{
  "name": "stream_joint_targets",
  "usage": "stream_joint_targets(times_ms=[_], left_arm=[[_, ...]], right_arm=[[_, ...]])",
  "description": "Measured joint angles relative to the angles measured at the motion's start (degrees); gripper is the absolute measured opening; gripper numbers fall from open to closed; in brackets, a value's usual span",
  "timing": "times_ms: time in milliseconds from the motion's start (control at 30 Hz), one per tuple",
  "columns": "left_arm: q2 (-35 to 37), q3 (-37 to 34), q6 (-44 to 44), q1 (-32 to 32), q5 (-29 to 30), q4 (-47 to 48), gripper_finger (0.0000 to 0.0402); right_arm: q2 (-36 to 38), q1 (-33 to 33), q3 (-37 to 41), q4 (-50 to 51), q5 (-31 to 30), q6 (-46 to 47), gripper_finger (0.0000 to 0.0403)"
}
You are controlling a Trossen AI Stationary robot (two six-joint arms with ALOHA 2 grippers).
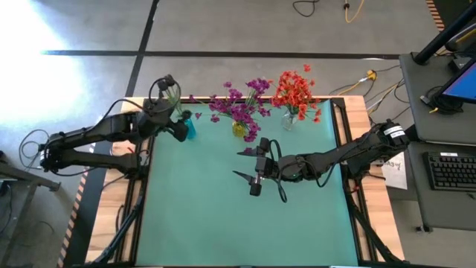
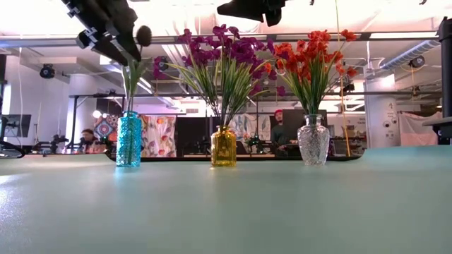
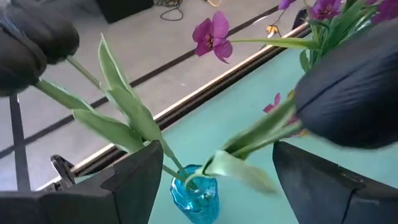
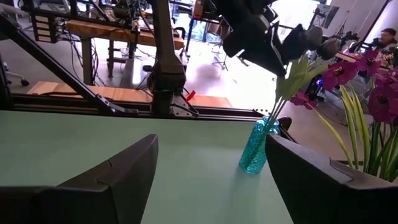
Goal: Sort flowers into vase by color
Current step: Put the black flower into the blue vase, then return to Home Position
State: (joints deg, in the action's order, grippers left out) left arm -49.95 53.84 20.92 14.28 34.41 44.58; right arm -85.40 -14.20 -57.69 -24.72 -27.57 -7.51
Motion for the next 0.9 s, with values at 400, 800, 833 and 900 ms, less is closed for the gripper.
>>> stream_joint_targets(times_ms=[400,800,833,900], left_arm=[[-0.29,-0.04,5.78,0.02,-0.04,4.77,0.0294],[4.82,-0.07,5.8,0.02,-2.12,8.07,0.0294],[5.39,-0.07,5.8,0.02,-2.88,8.08,0.0294],[6.35,-0.07,6.04,-0.13,-5.33,8.07,0.0294]], right_arm=[[-0.01,0.1,0.0,-0.01,0.01,0.48,0.0288],[0.01,0.63,0.0,0.11,0.02,1.07,0.0288],[0.0,0.63,0.0,0.19,0.02,1.09,0.0288],[0.01,0.63,0.0,0.42,0.02,1.11,0.0288]])
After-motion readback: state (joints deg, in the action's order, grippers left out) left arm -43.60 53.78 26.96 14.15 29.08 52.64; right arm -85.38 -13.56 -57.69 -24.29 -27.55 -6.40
